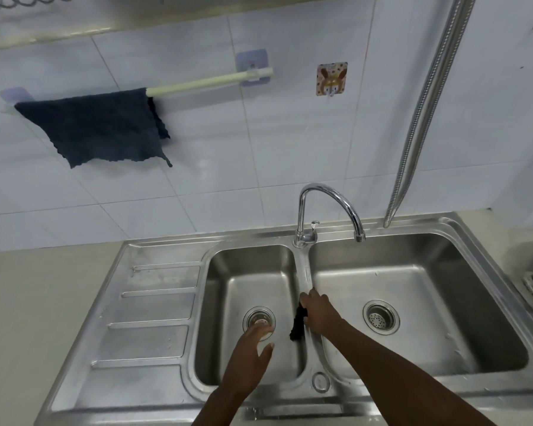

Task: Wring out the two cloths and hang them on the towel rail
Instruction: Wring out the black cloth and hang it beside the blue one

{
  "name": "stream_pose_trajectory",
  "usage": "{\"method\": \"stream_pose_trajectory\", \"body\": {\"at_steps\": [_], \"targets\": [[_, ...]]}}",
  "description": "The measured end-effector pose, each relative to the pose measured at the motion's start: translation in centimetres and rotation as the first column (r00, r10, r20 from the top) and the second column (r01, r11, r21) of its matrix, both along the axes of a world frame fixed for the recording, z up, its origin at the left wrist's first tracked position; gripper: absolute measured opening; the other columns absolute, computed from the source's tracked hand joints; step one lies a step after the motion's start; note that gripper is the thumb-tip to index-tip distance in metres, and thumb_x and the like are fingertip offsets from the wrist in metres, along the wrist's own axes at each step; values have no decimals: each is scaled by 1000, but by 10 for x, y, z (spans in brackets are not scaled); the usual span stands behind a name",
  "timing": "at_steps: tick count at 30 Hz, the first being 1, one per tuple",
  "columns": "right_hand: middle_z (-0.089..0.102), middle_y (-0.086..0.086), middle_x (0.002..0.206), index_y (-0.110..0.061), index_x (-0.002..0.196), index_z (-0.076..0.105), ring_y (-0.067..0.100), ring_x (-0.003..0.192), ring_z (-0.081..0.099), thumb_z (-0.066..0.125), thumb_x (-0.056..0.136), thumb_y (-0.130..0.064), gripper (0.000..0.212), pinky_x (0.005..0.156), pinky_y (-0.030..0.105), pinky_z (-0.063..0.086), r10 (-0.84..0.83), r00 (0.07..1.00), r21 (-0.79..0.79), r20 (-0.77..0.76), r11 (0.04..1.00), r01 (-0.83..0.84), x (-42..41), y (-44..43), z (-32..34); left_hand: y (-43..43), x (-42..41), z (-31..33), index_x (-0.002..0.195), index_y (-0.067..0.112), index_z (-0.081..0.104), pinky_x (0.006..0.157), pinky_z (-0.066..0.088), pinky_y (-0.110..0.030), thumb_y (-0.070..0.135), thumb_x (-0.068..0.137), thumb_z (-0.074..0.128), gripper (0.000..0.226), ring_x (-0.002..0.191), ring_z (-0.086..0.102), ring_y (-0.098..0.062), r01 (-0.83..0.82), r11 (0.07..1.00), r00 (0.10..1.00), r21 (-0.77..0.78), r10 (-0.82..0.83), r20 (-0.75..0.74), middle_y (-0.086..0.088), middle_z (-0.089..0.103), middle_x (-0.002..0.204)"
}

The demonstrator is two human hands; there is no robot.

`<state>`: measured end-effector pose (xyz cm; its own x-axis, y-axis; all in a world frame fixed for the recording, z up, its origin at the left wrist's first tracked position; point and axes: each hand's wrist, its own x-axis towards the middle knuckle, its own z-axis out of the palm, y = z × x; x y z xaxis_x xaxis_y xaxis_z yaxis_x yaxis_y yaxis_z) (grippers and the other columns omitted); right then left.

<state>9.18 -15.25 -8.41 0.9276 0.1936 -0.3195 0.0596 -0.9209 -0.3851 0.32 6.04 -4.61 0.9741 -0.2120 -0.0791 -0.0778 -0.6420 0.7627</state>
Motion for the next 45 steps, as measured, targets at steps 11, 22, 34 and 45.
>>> {"method": "stream_pose_trajectory", "body": {"at_steps": [11,22,34,45], "targets": [[64,5,92,-14,90,62,13,78,58,66,68,-6,24,64,20,43,-275,961,546,-27,801,245,-19,-20,92,-8,18,39,124,44,47,108,42,-38,26,85,67,48,124,48,-1,27,983,998,-180,-37,-57,18,51,132],[59,10,94,-6,98,59,24,86,64,53,85,2,16,78,39,56,-262,929,872,-260,349,343,-55,-3,186,-37,48,90,143,30,34,101,49,-32,19,70,84,89,122,54,-3,212,904,952,-371,-277,-129,11,55,136],[54,6,104,-16,100,52,10,81,58,68,83,-18,23,71,23,50,-409,912,684,29,674,280,-56,2,177,-3,49,132,107,17,63,59,42,-22,11,90,54,19,63,48,-9,103,955,926,-276,-194,-324,4,54,72],[55,3,124,-18,128,48,9,109,50,54,90,-13,38,97,29,45,46,776,267,629,925,-271,-59,41,161,17,60,173,100,9,48,36,23,-10,8,89,51,12,49,33,-2,-73,825,602,-560,-412,-684,2,44,71]]}}
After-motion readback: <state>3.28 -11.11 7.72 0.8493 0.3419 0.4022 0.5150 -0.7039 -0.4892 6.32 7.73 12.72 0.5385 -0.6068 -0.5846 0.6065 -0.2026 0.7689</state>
